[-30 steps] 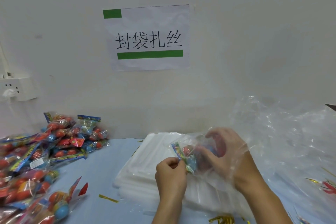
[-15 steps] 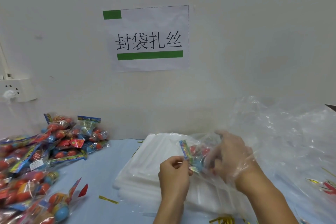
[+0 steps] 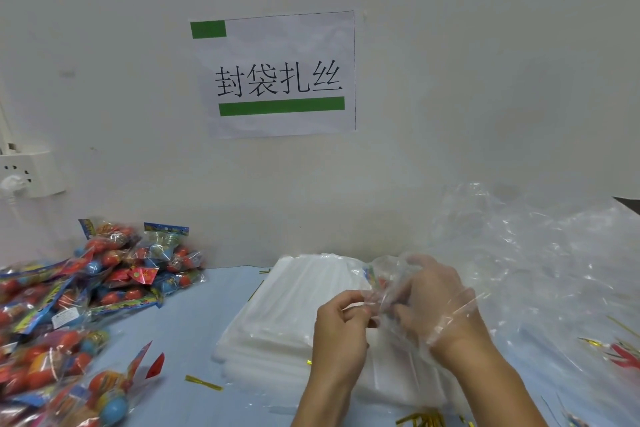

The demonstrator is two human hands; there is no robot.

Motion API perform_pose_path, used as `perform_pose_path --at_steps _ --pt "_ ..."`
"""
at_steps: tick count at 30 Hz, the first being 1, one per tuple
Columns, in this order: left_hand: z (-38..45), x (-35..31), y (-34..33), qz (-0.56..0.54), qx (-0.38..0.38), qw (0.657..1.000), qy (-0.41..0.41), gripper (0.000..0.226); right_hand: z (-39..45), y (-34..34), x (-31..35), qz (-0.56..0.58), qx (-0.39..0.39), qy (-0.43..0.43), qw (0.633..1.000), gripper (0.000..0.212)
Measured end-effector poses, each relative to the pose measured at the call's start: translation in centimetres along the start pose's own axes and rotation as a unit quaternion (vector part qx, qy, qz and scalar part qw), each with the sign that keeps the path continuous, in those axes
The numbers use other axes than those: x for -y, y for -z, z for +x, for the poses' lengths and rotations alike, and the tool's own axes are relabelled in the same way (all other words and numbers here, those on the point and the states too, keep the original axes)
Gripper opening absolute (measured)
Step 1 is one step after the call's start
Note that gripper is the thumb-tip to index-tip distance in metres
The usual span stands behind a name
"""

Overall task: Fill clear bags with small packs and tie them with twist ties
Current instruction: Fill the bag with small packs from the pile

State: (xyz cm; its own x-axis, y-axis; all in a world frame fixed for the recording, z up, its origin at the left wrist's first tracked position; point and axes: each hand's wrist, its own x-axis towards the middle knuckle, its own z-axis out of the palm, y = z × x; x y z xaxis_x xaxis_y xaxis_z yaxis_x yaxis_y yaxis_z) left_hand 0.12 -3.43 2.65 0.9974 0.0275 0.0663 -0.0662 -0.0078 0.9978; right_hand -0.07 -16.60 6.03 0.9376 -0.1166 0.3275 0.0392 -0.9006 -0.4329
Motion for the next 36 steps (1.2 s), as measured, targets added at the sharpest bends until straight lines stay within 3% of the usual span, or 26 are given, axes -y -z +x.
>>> perform_pose_path --at_steps 8,13,15,19,21,25,29,34,36 --pt "0.9 0.8 0.6 -0.056 -0.107 0.990 0.070 0.015 -0.2 0.7 0.2 0.156 -0.033 -0.011 0.987 0.011" --pt "0.8 0.9 0.7 -0.045 -0.127 0.987 0.087 0.020 -0.4 1.7 0.8 0.144 0.032 -0.032 0.989 0.033" --pt "0.4 0.5 0.8 -0.019 -0.127 0.990 0.063 0.026 -0.1 1.6 0.7 0.111 0.037 -0.067 0.991 0.027" --pt "0.0 -0.2 0.4 0.077 -0.068 0.993 -0.050 0.062 -0.1 1.5 0.4 0.037 0.064 -0.078 0.994 0.028" --pt "0.0 -0.2 0.1 0.105 -0.044 0.989 -0.093 0.054 -0.2 1.6 0.5 0.024 0.080 -0.074 0.994 0.029" --pt "0.5 0.9 0.0 0.163 -0.051 0.978 -0.120 0.005 -0.7 1.5 0.6 0.124 0.062 -0.047 0.989 0.035" --pt "0.8 1.3 0.2 0.142 -0.106 0.981 -0.079 0.012 -0.7 1.2 0.3 0.157 0.038 -0.022 0.987 0.029" --pt "0.8 1.3 0.8 0.216 -0.171 0.959 -0.063 0.019 -0.9 2.9 0.3 0.191 0.159 -0.036 0.968 0.048" --pt "0.7 1.2 0.8 0.253 -0.195 0.946 -0.056 0.018 -0.8 3.5 0.1 0.165 0.170 -0.025 0.971 0.035"
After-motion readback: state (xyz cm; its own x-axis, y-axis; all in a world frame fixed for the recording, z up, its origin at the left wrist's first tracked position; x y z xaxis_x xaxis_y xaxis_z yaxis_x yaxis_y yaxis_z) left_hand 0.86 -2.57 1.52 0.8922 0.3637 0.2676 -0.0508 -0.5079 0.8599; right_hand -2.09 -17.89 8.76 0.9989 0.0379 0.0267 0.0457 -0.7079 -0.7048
